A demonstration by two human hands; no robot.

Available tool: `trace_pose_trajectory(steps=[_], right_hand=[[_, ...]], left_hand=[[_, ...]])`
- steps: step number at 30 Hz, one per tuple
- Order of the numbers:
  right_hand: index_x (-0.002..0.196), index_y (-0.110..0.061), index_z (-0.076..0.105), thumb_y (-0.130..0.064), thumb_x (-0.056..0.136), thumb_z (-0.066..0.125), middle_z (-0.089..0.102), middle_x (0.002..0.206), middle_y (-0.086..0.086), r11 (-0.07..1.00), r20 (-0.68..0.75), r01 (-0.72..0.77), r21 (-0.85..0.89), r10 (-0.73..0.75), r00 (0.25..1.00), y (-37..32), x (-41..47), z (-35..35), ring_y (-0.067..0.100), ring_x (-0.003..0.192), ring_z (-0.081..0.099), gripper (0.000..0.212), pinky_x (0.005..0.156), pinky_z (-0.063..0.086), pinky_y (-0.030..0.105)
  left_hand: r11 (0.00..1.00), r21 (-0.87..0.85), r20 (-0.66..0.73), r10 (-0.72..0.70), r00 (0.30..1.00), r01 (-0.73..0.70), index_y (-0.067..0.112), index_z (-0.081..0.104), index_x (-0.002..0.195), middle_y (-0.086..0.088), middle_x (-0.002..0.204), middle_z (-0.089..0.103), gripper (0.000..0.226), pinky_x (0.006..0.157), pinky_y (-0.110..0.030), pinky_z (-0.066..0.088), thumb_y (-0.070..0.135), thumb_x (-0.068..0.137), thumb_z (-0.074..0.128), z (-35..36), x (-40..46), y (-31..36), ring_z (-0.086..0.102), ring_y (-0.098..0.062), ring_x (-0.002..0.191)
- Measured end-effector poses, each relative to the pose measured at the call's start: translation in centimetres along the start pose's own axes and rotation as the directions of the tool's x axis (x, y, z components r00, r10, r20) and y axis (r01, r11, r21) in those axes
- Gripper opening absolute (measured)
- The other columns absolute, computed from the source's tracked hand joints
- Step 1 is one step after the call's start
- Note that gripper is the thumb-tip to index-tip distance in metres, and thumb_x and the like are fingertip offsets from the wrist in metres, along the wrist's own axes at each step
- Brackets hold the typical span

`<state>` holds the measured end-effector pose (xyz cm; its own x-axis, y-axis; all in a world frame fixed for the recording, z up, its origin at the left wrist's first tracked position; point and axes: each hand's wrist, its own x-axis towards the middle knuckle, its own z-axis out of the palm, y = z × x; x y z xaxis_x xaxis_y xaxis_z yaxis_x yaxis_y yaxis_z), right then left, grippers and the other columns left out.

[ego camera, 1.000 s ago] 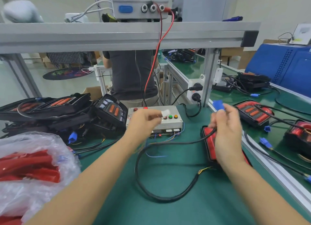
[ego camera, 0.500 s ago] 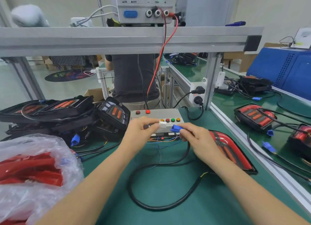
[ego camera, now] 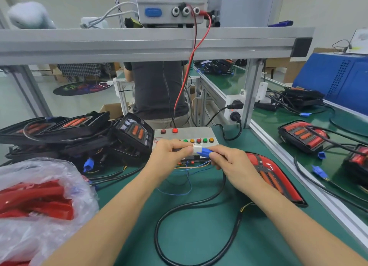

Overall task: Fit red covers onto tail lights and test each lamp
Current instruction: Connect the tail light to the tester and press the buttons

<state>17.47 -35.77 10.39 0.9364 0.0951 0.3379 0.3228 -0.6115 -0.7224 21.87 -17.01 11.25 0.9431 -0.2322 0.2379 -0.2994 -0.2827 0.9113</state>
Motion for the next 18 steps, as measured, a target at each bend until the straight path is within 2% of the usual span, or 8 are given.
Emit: trace_pose_trajectory(steps=[2, 4, 6, 8, 10, 13, 18], right_hand=[[0.109, -0.014, 0.069, -0.014, 0.099, 0.05, 0.064, 0.077, 0.009, 1.0, -0.002, -0.007, -0.004, 0.007, 1.0, 0.0, 0.0, 0.0, 0.012, 0.067, 0.05, 0.021, 0.068, 0.042, 0.026], [0.109, -0.013, 0.069, -0.014, 0.099, 0.05, 0.063, 0.076, 0.007, 1.0, 0.034, -0.019, -0.019, 0.02, 0.999, -0.1, -0.1, -0.2, 0.011, 0.066, 0.05, 0.022, 0.068, 0.043, 0.027], [0.108, -0.015, 0.07, -0.013, 0.099, 0.05, 0.059, 0.072, -0.001, 1.0, 0.055, -0.018, -0.005, 0.019, 0.998, -0.2, -0.3, -0.3, 0.006, 0.063, 0.048, 0.021, 0.065, 0.041, 0.022], [0.107, -0.015, 0.07, -0.012, 0.099, 0.05, 0.057, 0.069, -0.005, 0.999, 0.034, -0.02, 0.031, 0.019, 0.999, -0.3, -0.2, -0.4, 0.002, 0.059, 0.046, 0.021, 0.062, 0.039, 0.017], [0.106, -0.012, 0.071, -0.011, 0.099, 0.05, 0.057, 0.069, -0.005, 0.998, 0.035, -0.027, 0.049, 0.026, 0.999, -0.5, 0.0, -0.3, 0.002, 0.059, 0.046, 0.022, 0.063, 0.039, 0.017], [0.105, -0.01, 0.071, -0.009, 0.099, 0.05, 0.056, 0.067, -0.007, 0.996, 0.056, -0.043, 0.076, 0.039, 0.998, -0.7, 0.1, 0.0, 0.003, 0.059, 0.047, 0.022, 0.063, 0.04, 0.016], [0.097, -0.018, 0.072, -0.007, 0.097, 0.052, 0.056, 0.063, -0.009, 0.986, 0.042, -0.075, 0.151, 0.07, 0.997, -1.0, 0.3, 0.8, -0.001, 0.052, 0.048, 0.023, 0.061, 0.041, 0.013]], left_hand=[[1.0, 0.003, 0.03, -0.002, 1.0, 0.002, 0.02, 0.075, 0.095, 0.0, 0.087, 0.073, 0.014, 0.074, -0.017, 0.047, 0.013, 0.086, 0.069, -0.1, 0.1, 0.1, 0.06, -0.009, 0.081], [1.0, 0.023, 0.099, 0.003, 0.995, -0.006, 0.026, 0.075, 0.091, 0.014, 0.075, 0.067, 0.017, 0.07, -0.017, 0.044, 0.012, 0.086, 0.068, -0.5, 0.3, 0.2, 0.055, -0.006, 0.073], [0.999, 0.049, 0.15, -0.01, 0.989, 0.002, 0.031, 0.075, 0.086, 0.018, 0.065, 0.059, 0.018, 0.066, -0.016, 0.039, 0.014, 0.085, 0.069, -1.0, 0.5, 0.4, 0.049, -0.004, 0.066], [0.998, 0.059, 0.159, -0.015, 0.987, 0.006, 0.031, 0.076, 0.086, 0.015, 0.067, 0.06, 0.016, 0.068, -0.019, 0.039, 0.016, 0.085, 0.069, -1.2, 0.6, 0.7, 0.049, -0.006, 0.067], [1.0, 0.017, 0.18, -0.013, 0.984, 0.01, 0.027, 0.076, 0.088, 0.003, 0.077, 0.069, 0.016, 0.072, -0.02, 0.044, 0.014, 0.086, 0.069, -1.0, 0.5, 0.9, 0.055, -0.005, 0.072], [0.996, -0.074, 0.209, -0.025, 0.978, 0.041, 0.016, 0.077, 0.091, -0.009, 0.086, 0.073, 0.015, 0.074, -0.013, 0.048, 0.007, 0.087, 0.066, -0.7, 0.3, 0.9, 0.061, -0.005, 0.076], [0.99, -0.115, 0.228, -0.056, 0.972, 0.084, 0.007, 0.075, 0.092, 0.006, 0.071, 0.069, 0.013, 0.067, -0.007, 0.042, 0.006, 0.088, 0.064, -1.0, 0.4, 0.9, 0.058, 0.001, 0.068]])
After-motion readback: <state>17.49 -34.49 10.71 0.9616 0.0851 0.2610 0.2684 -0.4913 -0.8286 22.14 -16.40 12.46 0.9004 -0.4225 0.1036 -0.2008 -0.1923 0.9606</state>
